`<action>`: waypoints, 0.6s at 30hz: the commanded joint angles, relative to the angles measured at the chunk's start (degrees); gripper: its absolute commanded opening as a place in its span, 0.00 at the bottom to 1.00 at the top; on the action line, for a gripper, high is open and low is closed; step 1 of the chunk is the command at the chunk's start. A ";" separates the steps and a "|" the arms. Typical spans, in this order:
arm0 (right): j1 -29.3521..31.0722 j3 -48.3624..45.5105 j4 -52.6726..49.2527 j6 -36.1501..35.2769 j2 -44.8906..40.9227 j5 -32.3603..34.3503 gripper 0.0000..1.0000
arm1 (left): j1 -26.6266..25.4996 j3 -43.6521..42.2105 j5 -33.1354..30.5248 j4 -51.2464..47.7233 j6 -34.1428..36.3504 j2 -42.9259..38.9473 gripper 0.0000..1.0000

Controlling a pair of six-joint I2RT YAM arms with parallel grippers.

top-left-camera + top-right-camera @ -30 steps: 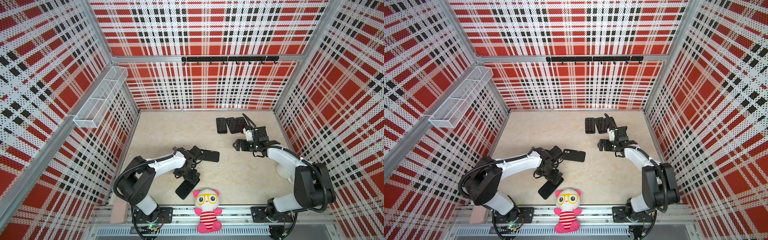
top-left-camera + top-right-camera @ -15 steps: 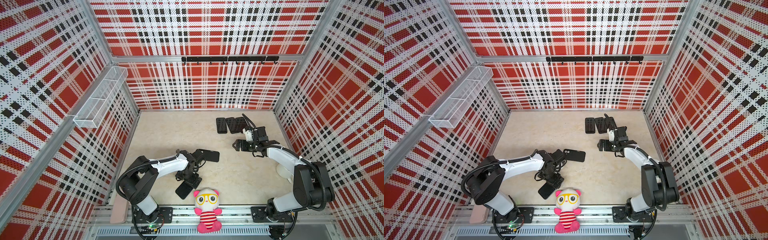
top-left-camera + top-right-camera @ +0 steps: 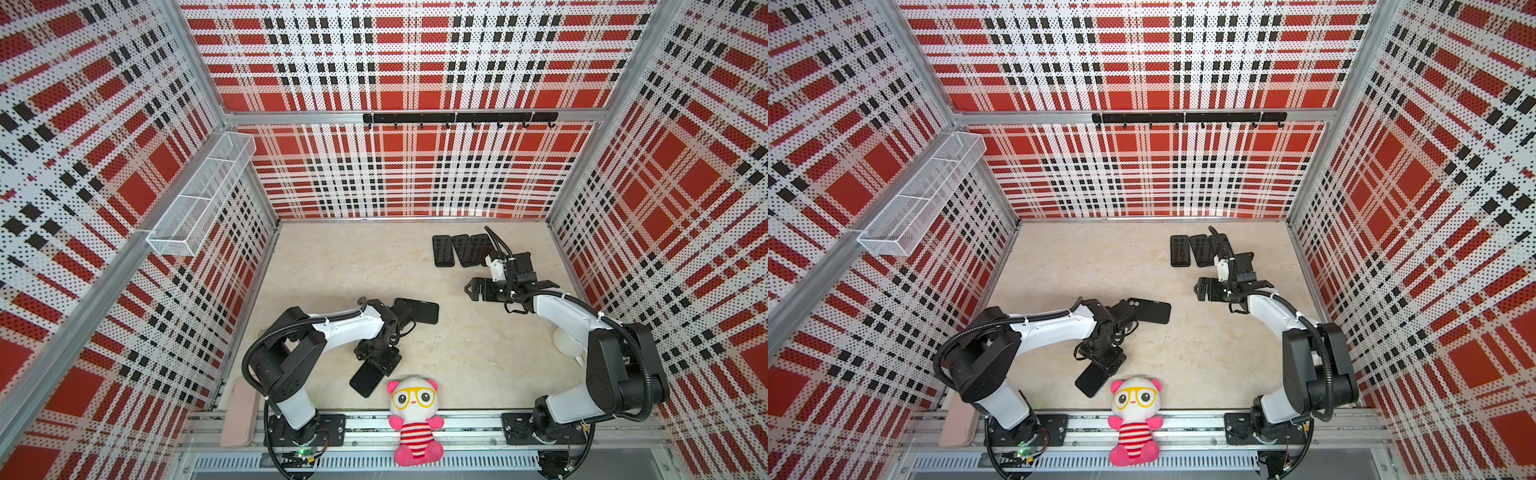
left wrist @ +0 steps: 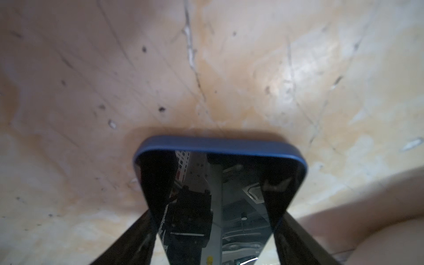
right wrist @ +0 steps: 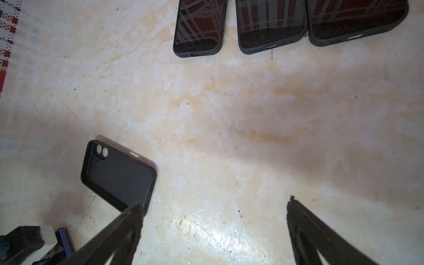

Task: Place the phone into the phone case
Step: 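Close the left gripper on the phone's end and lift it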

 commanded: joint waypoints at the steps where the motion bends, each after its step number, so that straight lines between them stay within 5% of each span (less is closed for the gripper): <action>1: -0.35 0.52 1.42 0.03 0.75 -0.51 1.00 | 1.87 -0.36 -2.45 4.06 -1.18 3.21 0.72; 11: -0.35 0.03 2.32 -0.25 1.32 -0.97 1.00 | 16.67 4.46 -3.09 12.11 -4.32 4.12 0.63; 18: -0.35 -0.28 2.67 -0.49 1.34 -1.00 1.00 | 18.79 7.04 -2.83 11.74 -3.71 4.99 0.84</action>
